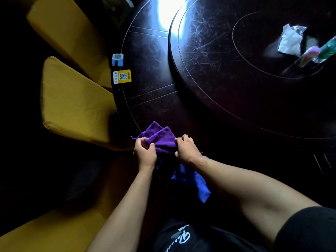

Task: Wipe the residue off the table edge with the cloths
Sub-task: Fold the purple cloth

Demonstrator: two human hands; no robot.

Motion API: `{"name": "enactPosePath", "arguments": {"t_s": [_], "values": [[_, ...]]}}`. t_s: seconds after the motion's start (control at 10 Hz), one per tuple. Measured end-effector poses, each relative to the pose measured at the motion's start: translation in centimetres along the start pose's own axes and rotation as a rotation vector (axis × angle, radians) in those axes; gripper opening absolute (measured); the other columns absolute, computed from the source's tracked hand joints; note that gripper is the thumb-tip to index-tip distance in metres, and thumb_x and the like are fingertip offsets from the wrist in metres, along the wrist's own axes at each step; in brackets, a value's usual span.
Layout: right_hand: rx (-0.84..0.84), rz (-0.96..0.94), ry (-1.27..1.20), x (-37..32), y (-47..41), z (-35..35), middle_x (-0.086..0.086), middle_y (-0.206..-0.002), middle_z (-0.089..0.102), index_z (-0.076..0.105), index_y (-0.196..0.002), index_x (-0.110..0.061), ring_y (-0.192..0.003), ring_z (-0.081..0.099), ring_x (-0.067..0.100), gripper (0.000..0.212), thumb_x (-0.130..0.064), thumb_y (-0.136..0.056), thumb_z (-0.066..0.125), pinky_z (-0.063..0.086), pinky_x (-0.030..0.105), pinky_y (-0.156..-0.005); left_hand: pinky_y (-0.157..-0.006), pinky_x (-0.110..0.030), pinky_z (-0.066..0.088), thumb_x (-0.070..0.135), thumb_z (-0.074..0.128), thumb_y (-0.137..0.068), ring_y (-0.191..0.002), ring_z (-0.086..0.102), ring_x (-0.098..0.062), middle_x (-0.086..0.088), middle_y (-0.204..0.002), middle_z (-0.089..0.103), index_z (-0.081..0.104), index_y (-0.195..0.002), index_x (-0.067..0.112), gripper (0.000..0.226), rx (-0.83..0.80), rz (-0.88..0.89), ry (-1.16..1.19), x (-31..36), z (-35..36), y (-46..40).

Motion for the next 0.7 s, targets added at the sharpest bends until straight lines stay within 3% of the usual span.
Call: {"name": "enactPosePath", "arguments": {"t_s": [0.1,0.2,0.3,0.4,0.5,0.7], "values": [[-0.013,-0.013,0.023,-0.1,0.1,0.2,0.015,-0.133,0.044,0.048,-0.133,-0.009,-0.12,0.045,0.035,0.052,-0.022,-0.085,0.063,0.043,0.045,-0.104,-0.092,-0.035,0.046,0.002,0.067,-0.083,-0.089,0.06,-0.027,-0.013,-0.09,0.063,0.059,-0.106,0.002,0.024,0.062,0.004,-0.139,-0.5,-1.2,-0.2],[-0.019,-0.042,0.047,-0.1,0.8,0.6,0.013,-0.141,0.042,0.046,-0.137,-0.01,-0.124,0.044,0.034,0.057,-0.023,-0.084,0.063,0.041,0.044,-0.107,-0.104,-0.038,0.035,0.008,0.064,-0.088,-0.111,0.054,-0.037,-0.023,-0.112,0.059,0.055,-0.117,-0.001,0.032,0.062,-0.036,-0.265,-1.0,-1.4,0.4],[-0.012,-0.101,0.071,-0.1,1.3,0.8,0.013,-0.15,0.037,0.043,-0.141,-0.007,-0.132,0.041,0.034,0.063,-0.02,-0.083,0.063,0.035,0.04,-0.113,-0.105,-0.043,0.036,0.012,0.064,-0.087,-0.116,0.051,-0.039,-0.022,-0.121,0.056,0.058,-0.12,0.002,0.035,0.025,0.176,-0.454,0.1,-0.6,1.7],[-0.018,-0.173,0.166,0.8,2.8,1.2,0.016,-0.158,0.029,0.032,-0.148,-0.004,-0.141,0.033,0.031,0.073,-0.021,-0.084,0.061,0.026,0.038,-0.118,-0.109,-0.047,0.038,0.022,0.06,-0.086,-0.13,0.045,-0.033,-0.013,-0.138,0.051,0.055,-0.134,0.012,0.05,-0.202,0.572,-0.915,0.5,2.3,4.8],[0.004,-0.16,0.205,2.2,4.1,1.3,0.015,-0.159,0.028,0.029,-0.15,-0.005,-0.142,0.031,0.029,0.073,-0.024,-0.085,0.058,0.027,0.039,-0.117,-0.116,-0.044,0.029,0.026,0.057,-0.086,-0.14,0.038,-0.028,-0.009,-0.149,0.045,0.051,-0.14,0.015,0.056,-0.365,0.667,-1.067,-0.4,3.8,6.8],[0.104,-0.044,0.101,7.2,9.1,1.0,0.015,-0.154,0.036,0.039,-0.146,-0.006,-0.141,0.034,0.028,0.065,-0.024,-0.085,0.054,0.025,0.035,-0.118,-0.1,-0.042,0.046,0.026,0.056,-0.083,-0.119,0.055,-0.028,-0.006,-0.133,0.056,0.055,-0.133,0.014,0.051,-0.516,0.715,-1.047,-0.2,5.8,11.7]]}}
Point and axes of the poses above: each hand's wrist, its own y-axis away from the middle knuckle, its own z-axis out of the palm, x = y × z, the point moved 5 cm from there along -y, towards the middle knuckle
